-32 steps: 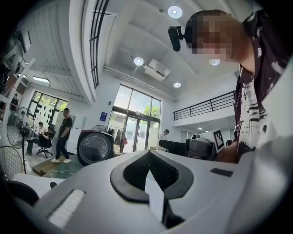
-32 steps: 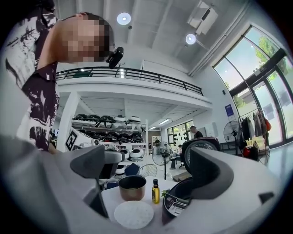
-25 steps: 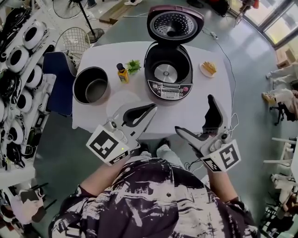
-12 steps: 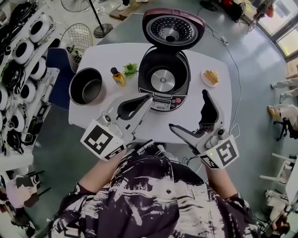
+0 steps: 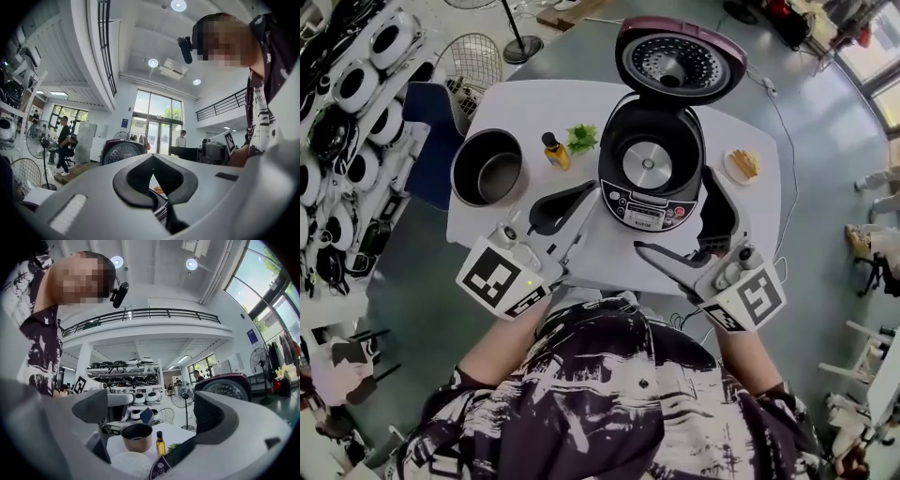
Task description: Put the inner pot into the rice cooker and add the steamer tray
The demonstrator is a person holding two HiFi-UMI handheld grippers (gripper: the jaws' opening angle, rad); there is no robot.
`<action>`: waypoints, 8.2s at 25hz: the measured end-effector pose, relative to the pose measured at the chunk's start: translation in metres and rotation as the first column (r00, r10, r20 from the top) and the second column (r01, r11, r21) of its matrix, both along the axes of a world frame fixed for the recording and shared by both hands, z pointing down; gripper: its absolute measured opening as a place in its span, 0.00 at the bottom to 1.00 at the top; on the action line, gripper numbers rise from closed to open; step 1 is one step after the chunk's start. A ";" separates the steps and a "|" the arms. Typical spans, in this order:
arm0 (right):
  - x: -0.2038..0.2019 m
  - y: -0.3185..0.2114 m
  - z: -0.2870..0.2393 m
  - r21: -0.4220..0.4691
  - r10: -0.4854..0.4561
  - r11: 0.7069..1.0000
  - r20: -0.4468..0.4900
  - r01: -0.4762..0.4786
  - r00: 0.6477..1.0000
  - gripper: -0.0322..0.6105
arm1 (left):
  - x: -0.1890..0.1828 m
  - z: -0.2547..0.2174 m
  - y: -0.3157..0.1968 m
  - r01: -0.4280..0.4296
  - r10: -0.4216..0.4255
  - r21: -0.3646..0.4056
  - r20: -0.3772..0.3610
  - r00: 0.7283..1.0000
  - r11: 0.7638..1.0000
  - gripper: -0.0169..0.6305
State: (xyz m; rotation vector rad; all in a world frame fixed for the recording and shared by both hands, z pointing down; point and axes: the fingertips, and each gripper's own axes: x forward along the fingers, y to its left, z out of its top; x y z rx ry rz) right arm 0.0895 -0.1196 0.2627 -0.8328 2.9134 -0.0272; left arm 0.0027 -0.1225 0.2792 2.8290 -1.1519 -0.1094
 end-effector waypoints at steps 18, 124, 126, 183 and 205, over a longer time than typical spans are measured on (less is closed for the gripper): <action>-0.326 -0.062 0.223 -0.669 -0.276 0.728 -0.091 0.147 0.957 0.88 | -0.297 0.036 0.014 0.456 -0.458 -0.044 -0.073 0.886 0.889 0.03; 0.131 -0.218 0.265 -0.599 0.279 0.384 -0.651 -0.703 0.706 0.08 | 0.031 0.003 0.023 -0.262 0.260 -0.001 -0.119 0.958 0.965 0.03; 0.130 -0.220 0.266 -0.571 0.269 0.392 -0.678 -0.721 0.684 0.08 | 0.026 0.002 0.021 -0.254 0.252 0.001 -0.122 0.960 0.967 0.03; 0.124 -0.139 0.184 -0.660 0.259 0.628 -0.322 -0.412 0.911 0.10 | -0.027 0.003 -0.011 -0.233 0.233 0.008 -0.121 0.965 0.972 0.03; -0.117 0.038 0.458 -0.900 -0.135 0.239 -0.403 -0.365 0.905 0.31 | -0.114 0.052 -0.044 -0.099 0.093 -0.072 -0.091 0.992 0.992 0.03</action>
